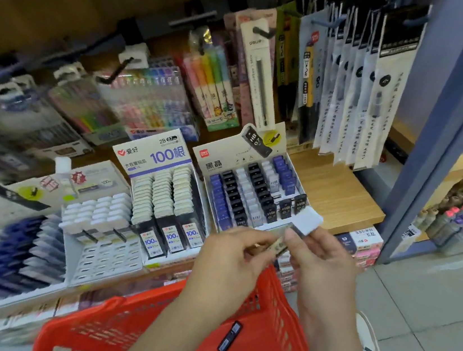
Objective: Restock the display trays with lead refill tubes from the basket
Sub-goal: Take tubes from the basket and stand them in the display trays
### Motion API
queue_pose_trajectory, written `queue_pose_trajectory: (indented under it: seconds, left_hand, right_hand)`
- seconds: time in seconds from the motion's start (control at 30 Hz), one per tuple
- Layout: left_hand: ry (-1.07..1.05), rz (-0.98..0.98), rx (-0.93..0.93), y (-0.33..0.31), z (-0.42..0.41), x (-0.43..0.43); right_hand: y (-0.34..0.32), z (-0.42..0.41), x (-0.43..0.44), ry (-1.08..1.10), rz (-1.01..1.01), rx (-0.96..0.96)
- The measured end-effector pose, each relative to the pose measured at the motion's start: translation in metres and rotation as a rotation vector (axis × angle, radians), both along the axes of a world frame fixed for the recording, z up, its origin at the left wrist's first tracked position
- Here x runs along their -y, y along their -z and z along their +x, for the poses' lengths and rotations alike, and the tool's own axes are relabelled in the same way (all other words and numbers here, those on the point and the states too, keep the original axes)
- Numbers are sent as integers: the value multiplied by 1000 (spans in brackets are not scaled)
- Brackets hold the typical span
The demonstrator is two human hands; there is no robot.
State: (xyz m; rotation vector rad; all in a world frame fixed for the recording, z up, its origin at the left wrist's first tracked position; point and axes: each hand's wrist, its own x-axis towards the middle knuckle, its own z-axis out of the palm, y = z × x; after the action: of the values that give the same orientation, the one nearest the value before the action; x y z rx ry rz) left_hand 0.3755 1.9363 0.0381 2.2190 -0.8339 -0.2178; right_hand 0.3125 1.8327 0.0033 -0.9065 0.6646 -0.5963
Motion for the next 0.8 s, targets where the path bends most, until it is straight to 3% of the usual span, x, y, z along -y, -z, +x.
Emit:
queue_pose_trajectory:
  seconds: [0.1, 0.23, 0.33, 0.43, 0.53, 0.6, 0.67, 0.8]
  left_hand:
    - [-86, -159, -245, -11, -8, -22]
    - [-184, -387, -338, -34, 3, -53]
    - [-86, -439, -487, -56, 11, -75]
    - [-81, -410, -429, -66, 22, -101]
    - [-180, -394, -385, -67, 36, -136]
    - [-313, -426, -350, -69, 51, -164]
    - [-463, -430, -252, -69, 75, -198]
    - [-601, -221, 8, -61, 117, -245]
  right_hand:
    - [-9, 3, -13, -164, -55, 9]
    - [-29, 4, -34, -394, -142, 25]
    - [-44, 6, -52, -563, 13, 65]
    - [-53, 12, -72, -701, 165, 62]
    - [-54, 26, -102, -746, 148, -14]
    - [-49, 36, -122, -743, -4, -112]
    - [-39, 47, -139, -755, -310, -219]
    - [-12, 69, -164, -758, -836, -332]
